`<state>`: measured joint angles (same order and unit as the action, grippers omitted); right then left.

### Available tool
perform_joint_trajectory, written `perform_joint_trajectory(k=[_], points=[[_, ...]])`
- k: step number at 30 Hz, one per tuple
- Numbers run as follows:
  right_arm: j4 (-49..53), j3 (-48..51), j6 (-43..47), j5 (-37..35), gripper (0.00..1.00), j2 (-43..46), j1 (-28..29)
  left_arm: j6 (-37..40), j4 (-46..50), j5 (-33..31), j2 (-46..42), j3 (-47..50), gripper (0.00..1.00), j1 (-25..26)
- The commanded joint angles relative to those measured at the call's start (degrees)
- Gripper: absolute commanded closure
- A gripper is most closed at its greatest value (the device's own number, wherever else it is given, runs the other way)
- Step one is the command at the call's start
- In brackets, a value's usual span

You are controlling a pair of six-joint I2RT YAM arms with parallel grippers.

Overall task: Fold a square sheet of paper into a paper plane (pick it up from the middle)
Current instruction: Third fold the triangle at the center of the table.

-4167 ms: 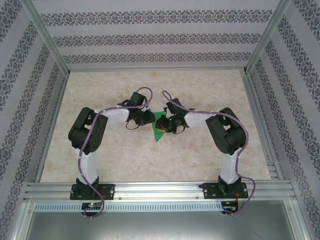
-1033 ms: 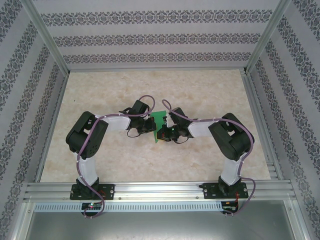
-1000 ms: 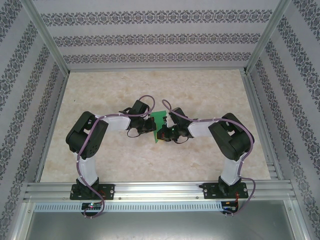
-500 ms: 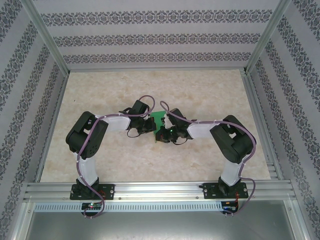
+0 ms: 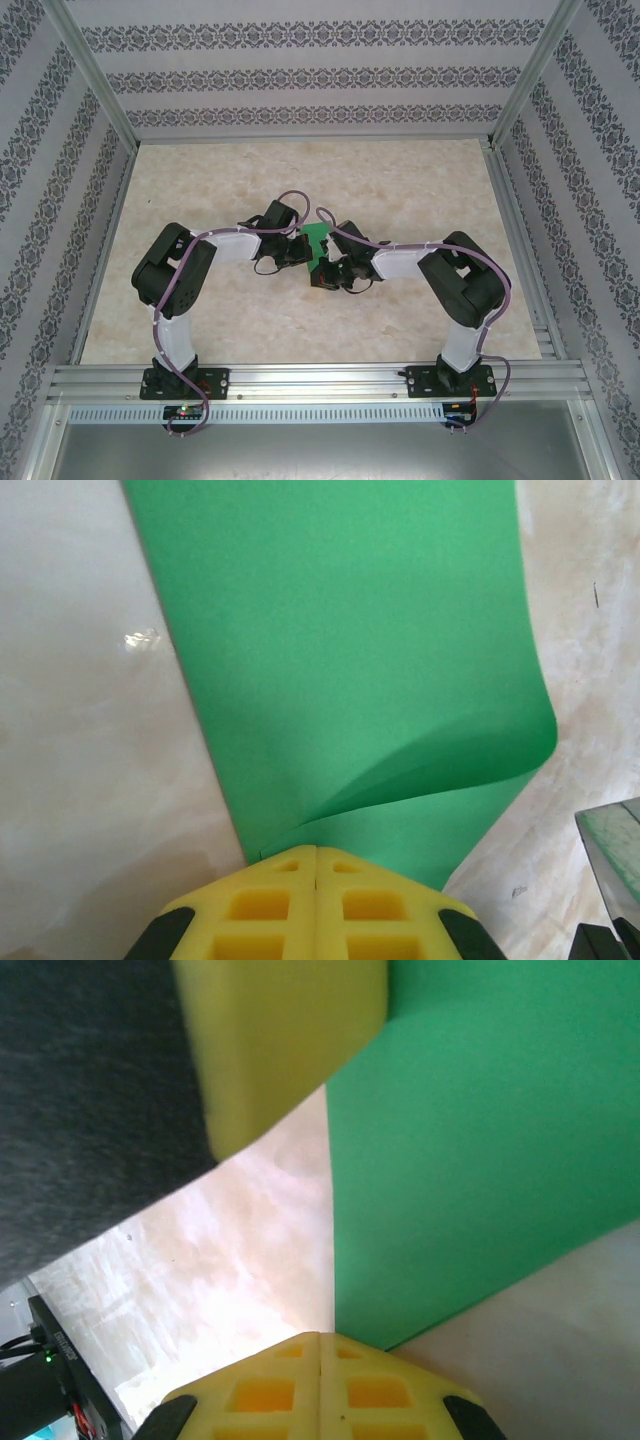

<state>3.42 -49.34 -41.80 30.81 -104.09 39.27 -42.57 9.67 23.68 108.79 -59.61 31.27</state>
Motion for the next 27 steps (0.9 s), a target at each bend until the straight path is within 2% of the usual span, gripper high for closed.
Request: perform_joint_trajectory(k=[1, 6, 10, 19, 27], points=[[2.2, 0.1, 1.3, -2.1, 0.95, -0.7, 0.2, 0.0, 2.6, -1.4, 0.3, 1.7, 0.98, 0.5], [-2.8, 1.4, 0.1, -0.8, 0.95, 4.0, 0.1, 0.0, 2.8, -1.4, 0.2, 1.5, 0.97, 0.5], [-3.6, 1.1, -0.2, -3.6, 0.95, 7.0, -0.8, 0.1, 3.0, -1.1, -0.2, 1.4, 0.97, 0.5], [-1.2, -2.4, 0.1, -3.6, 0.95, 0.2, -2.2, 0.4, 2.9, -0.9, 0.2, 1.3, 0.98, 0.6], [1.8, -1.2, 1.0, -3.8, 0.95, -2.4, -2.2, 0.5, 3.1, -1.1, 0.3, 1.0, 0.98, 0.6]])
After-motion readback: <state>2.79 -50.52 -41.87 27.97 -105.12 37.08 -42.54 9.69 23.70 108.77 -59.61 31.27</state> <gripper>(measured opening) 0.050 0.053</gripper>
